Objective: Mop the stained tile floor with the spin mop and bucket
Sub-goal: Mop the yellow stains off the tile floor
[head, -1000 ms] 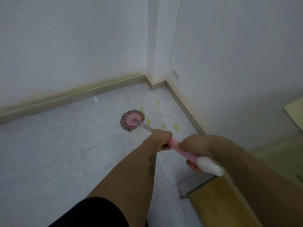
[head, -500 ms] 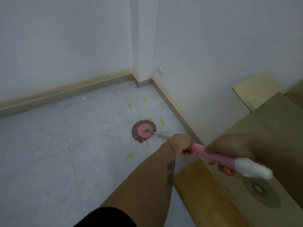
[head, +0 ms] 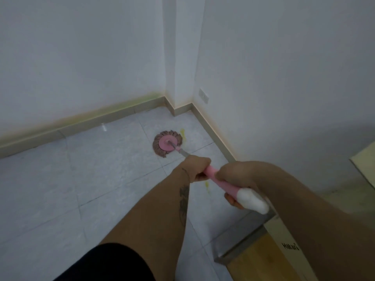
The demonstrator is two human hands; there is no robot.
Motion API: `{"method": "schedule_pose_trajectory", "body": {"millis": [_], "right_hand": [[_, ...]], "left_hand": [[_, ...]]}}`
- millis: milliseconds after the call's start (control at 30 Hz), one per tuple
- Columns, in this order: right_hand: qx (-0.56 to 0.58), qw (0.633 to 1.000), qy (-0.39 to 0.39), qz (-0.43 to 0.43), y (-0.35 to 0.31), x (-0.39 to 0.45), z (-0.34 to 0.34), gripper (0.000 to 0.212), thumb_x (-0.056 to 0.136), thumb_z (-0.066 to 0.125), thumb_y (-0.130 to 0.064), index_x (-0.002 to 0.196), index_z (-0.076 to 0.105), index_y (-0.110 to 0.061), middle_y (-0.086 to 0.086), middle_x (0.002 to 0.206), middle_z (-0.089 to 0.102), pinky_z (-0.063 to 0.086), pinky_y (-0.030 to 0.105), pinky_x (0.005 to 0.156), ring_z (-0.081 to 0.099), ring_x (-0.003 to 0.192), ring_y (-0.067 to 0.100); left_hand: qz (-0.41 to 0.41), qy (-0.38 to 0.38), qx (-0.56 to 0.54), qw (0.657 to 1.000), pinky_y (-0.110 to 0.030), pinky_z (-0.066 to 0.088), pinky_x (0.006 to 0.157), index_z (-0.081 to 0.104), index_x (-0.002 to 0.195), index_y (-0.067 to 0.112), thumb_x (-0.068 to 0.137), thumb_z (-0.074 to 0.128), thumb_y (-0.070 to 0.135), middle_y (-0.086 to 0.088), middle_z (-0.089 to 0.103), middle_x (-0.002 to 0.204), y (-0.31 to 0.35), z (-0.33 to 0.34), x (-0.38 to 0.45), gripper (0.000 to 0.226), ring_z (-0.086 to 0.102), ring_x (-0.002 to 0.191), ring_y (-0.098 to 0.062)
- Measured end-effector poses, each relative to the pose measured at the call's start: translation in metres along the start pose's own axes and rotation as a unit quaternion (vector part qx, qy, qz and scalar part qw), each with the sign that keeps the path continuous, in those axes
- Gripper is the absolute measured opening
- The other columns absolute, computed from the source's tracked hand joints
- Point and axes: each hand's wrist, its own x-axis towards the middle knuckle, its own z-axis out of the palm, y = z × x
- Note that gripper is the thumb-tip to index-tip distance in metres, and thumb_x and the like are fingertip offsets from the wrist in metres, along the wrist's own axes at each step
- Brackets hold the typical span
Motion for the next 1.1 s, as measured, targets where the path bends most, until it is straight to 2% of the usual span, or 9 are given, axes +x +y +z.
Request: {"method": "schedule_pose_trajectory", "body": {"millis": [167, 333, 433, 567, 667, 733, 867, 1000, 1100], "right_hand": [[0.019, 1.0, 0.006, -0.001, -0.043, 0.043, -0.001, 0.034, 0.104, 0.031, -0.031, 0.074, 0.038, -0.015, 0.009, 0.074, 0.041, 0.038, 0.013, 0.028, 0.042, 0.057, 0.021], [0.036, 0.998, 0.043, 0.008, -0.032, 0.04, -0.032, 0.031, 0.102, 0.037, -0.028, 0.073, 0.042, -0.015, 0.007, 0.07, 0.045, 0.042, 0.022, 0.042, 0.044, 0.054, 0.018], [0.023, 0.999, 0.046, -0.001, -0.014, 0.027, -0.043, 0.032, 0.102, 0.037, -0.025, 0.073, 0.043, -0.015, 0.007, 0.069, 0.046, 0.041, 0.025, 0.047, 0.044, 0.053, 0.018], [-0.013, 0.999, 0.048, 0.01, 0.02, -0.007, -0.049, 0.034, 0.103, 0.034, -0.026, 0.072, 0.043, -0.014, 0.007, 0.07, 0.046, 0.039, 0.028, 0.052, 0.044, 0.055, 0.018], [-0.049, 0.996, 0.073, 0.022, 0.053, -0.039, -0.055, 0.036, 0.104, 0.035, -0.023, 0.071, 0.045, -0.013, 0.006, 0.068, 0.047, 0.04, 0.025, 0.047, 0.044, 0.053, 0.016], [-0.046, 0.994, 0.089, 0.034, 0.077, -0.059, -0.059, 0.037, 0.105, 0.036, -0.029, 0.076, 0.048, -0.011, 0.006, 0.066, 0.047, 0.039, 0.021, 0.041, 0.044, 0.051, 0.015], [0.043, 0.991, 0.1, 0.075, 0.111, -0.086, -0.057, 0.034, 0.101, 0.048, -0.034, 0.091, 0.05, -0.002, 0.012, 0.063, 0.046, 0.035, 0.019, 0.038, 0.042, 0.044, 0.019], [-0.042, 0.995, 0.084, 0.044, 0.096, -0.075, -0.066, 0.028, 0.102, 0.041, -0.023, 0.085, 0.052, -0.004, 0.007, 0.067, 0.048, 0.05, 0.026, 0.046, 0.05, 0.042, 0.011], [-0.011, 0.995, 0.086, 0.046, 0.064, -0.056, -0.073, 0.036, 0.104, 0.035, -0.018, 0.07, 0.046, -0.011, 0.005, 0.064, 0.045, 0.038, 0.013, 0.031, 0.047, 0.029, 0.003]], "left_hand": [[0.018, 0.024, 0.008, 1.0, -0.029, 0.06, 0.059, 0.056, 0.117, -0.006, 0.092, 0.06, 0.011, -0.016, 0.064, 0.094, 0.03, -0.033, 0.045, 0.031, 0.064, 0.072, -0.02], [0.015, 0.002, 0.025, 1.0, -0.029, 0.058, 0.062, 0.051, 0.092, -0.001, 0.094, 0.056, 0.009, -0.015, 0.06, 0.084, 0.046, -0.005, 0.054, 0.011, 0.062, 0.07, -0.02], [0.015, -0.009, 0.034, 0.999, -0.029, 0.059, 0.061, 0.049, 0.085, 0.003, 0.094, 0.055, 0.007, -0.015, 0.061, 0.083, 0.043, 0.019, 0.045, 0.012, 0.063, 0.069, -0.02], [0.007, -0.044, 0.05, 0.998, -0.024, 0.057, 0.049, 0.055, 0.094, -0.002, 0.095, 0.054, 0.008, -0.016, 0.064, 0.086, 0.025, 0.06, 0.02, 0.009, 0.063, 0.065, -0.018], [0.024, -0.101, 0.064, 0.993, -0.028, 0.059, 0.06, 0.059, 0.111, -0.009, 0.095, 0.054, 0.003, -0.021, 0.066, 0.109, 0.007, 0.099, -0.001, 0.021, 0.066, 0.076, -0.022], [-0.011, -0.129, 0.034, 0.991, -0.032, 0.061, 0.065, 0.058, 0.111, -0.009, 0.095, 0.054, 0.003, -0.023, 0.066, 0.106, -0.006, 0.125, -0.02, 0.02, 0.067, 0.092, -0.029], [-0.023, -0.137, 0.033, 0.99, -0.026, 0.058, 0.049, 0.054, 0.123, -0.009, 0.093, 0.054, 0.006, -0.02, 0.066, 0.095, -0.024, 0.152, -0.043, 0.033, 0.068, 0.074, -0.024], [-0.014, -0.125, 0.018, 0.992, -0.025, 0.057, 0.048, 0.056, 0.124, -0.009, 0.094, 0.055, 0.005, -0.021, 0.065, 0.106, -0.018, 0.147, -0.038, 0.033, 0.066, 0.074, -0.021], [-0.009, -0.099, -0.011, 0.995, -0.025, 0.058, 0.051, 0.057, 0.121, -0.006, 0.093, 0.056, 0.009, -0.02, 0.067, 0.104, 0.0, 0.126, -0.012, 0.031, 0.065, 0.074, -0.021]]}}
